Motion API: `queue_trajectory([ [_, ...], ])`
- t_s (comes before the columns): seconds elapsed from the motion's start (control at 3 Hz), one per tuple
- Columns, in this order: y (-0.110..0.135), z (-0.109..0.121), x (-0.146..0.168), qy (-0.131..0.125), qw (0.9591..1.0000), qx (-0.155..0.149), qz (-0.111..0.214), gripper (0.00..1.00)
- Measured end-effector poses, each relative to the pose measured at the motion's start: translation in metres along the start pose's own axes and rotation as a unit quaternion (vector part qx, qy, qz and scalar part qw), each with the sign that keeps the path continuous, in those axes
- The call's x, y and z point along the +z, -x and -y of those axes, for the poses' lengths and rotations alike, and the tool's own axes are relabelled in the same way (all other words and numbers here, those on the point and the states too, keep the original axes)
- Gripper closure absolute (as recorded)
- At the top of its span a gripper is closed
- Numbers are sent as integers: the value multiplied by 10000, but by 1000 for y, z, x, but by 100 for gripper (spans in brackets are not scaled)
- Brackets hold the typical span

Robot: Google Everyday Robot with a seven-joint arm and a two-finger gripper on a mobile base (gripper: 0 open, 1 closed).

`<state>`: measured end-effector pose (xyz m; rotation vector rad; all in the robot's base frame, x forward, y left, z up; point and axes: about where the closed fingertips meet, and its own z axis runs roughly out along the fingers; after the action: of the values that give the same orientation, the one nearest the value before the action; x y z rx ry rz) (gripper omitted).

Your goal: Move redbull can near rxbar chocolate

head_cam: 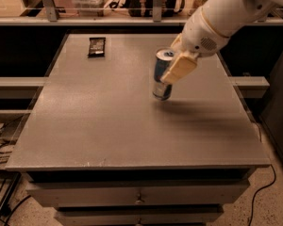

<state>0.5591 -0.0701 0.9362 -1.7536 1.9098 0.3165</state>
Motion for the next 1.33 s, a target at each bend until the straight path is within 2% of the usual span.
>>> queue_trajectory([
  [0.33, 48, 36, 12, -434, 9981, -144, 410, 100],
  [0.67, 48, 36, 12, -433, 9981, -145, 410, 100],
  [1.0, 52, 41, 26, -453, 9972, -110, 589, 100],
  [1.33, 60, 69, 58, -386, 9966, -171, 706, 100],
])
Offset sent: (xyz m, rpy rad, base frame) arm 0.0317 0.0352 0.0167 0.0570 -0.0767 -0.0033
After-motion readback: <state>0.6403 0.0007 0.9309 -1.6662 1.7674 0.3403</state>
